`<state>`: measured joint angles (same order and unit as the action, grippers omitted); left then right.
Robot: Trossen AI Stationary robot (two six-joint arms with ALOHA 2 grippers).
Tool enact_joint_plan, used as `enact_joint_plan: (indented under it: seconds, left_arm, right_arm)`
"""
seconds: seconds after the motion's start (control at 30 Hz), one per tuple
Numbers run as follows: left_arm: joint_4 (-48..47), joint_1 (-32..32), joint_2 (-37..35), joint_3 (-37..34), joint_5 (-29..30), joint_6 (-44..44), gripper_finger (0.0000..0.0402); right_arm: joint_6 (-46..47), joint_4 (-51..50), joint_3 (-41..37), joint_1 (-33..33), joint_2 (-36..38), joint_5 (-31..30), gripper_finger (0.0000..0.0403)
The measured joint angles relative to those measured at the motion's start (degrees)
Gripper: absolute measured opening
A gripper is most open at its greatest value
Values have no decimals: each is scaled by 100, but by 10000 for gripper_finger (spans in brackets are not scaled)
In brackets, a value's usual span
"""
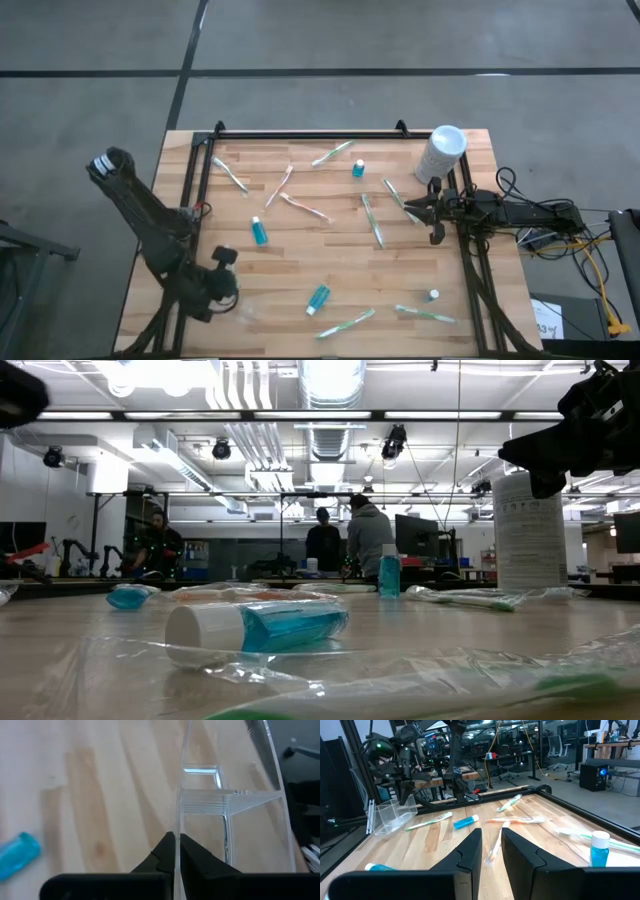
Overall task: Pick & Place toothbrushing station
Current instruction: Move the transparent organizer to the center of the table
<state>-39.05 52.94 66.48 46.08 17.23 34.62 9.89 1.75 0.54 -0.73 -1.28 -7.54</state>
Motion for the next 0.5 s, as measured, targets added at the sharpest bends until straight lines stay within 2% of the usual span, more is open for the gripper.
enact_joint_plan:
  seconds: [0.27,0.5]
  left_arm:
    - [390,-997,0,27,-171,-866,18]
    - [736,-1820,20,18,-326,-1159,21]
  right_arm:
    - [0,1,1,2,0,1,68]
    - [0,-1,1,0,0,0,68]
